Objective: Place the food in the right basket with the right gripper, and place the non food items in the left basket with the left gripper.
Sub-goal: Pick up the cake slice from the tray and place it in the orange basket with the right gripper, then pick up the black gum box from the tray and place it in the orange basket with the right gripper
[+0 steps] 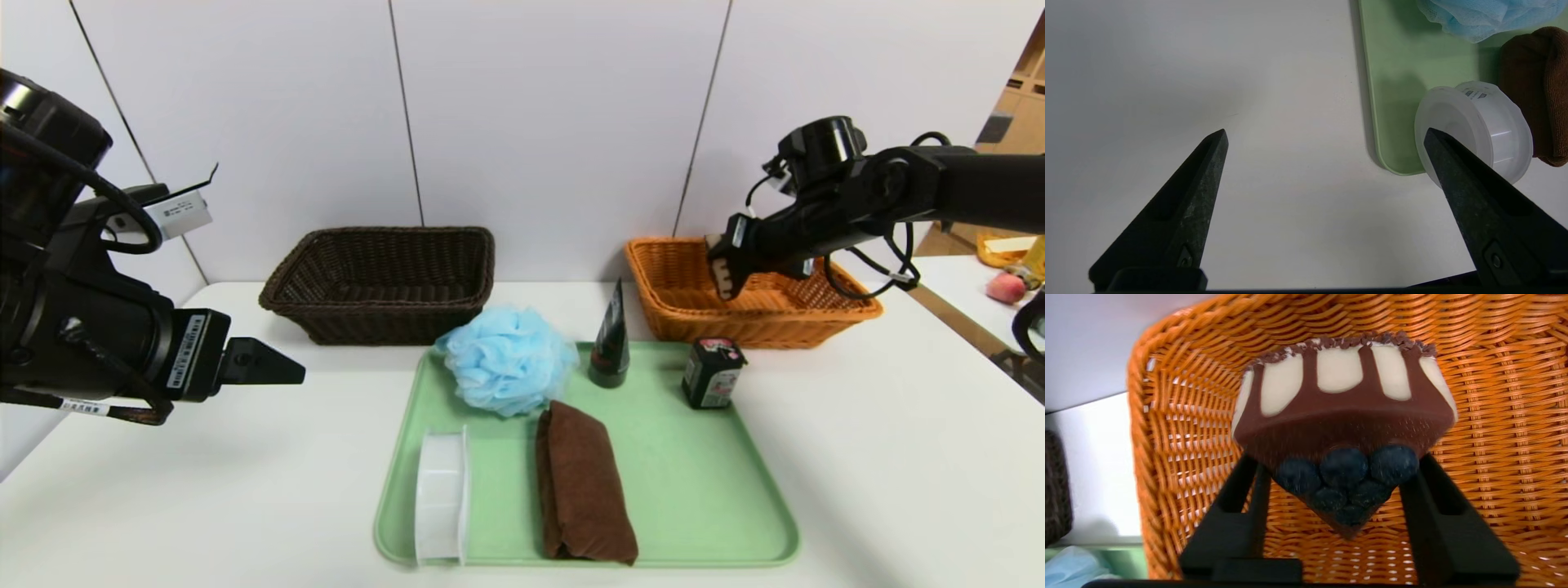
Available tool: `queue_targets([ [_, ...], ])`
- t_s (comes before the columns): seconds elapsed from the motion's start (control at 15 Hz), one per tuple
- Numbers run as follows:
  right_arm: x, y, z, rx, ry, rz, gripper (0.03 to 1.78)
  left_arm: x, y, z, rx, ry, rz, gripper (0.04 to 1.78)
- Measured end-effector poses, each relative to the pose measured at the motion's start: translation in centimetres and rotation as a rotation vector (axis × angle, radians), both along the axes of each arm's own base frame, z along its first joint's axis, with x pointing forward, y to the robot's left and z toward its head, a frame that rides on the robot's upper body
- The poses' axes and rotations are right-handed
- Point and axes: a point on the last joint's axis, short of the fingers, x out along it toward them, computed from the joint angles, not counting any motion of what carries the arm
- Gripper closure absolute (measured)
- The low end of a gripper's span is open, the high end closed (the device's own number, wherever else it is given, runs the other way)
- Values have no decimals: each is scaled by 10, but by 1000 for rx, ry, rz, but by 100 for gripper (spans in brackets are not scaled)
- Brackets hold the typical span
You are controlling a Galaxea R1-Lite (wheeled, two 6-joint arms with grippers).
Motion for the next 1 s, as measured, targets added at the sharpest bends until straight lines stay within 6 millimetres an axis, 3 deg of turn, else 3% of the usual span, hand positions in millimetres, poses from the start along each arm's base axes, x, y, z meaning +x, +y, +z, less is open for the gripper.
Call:
queue_targets([
  [0.27,9,2,-2,-26,-65,3,55,0,0,0,0,0,-1,13],
  [0.53,-2,5,19,-49,-113,26,37,-1,0,1,-3,-4,-2,13],
  [0.73,-35,12,59,-45,-143,53,28,-5,2,1,-4,-8,-2,13],
  [1.0,-109,27,89,-68,74,132,21,-11,3,-1,-4,-4,-2,13],
])
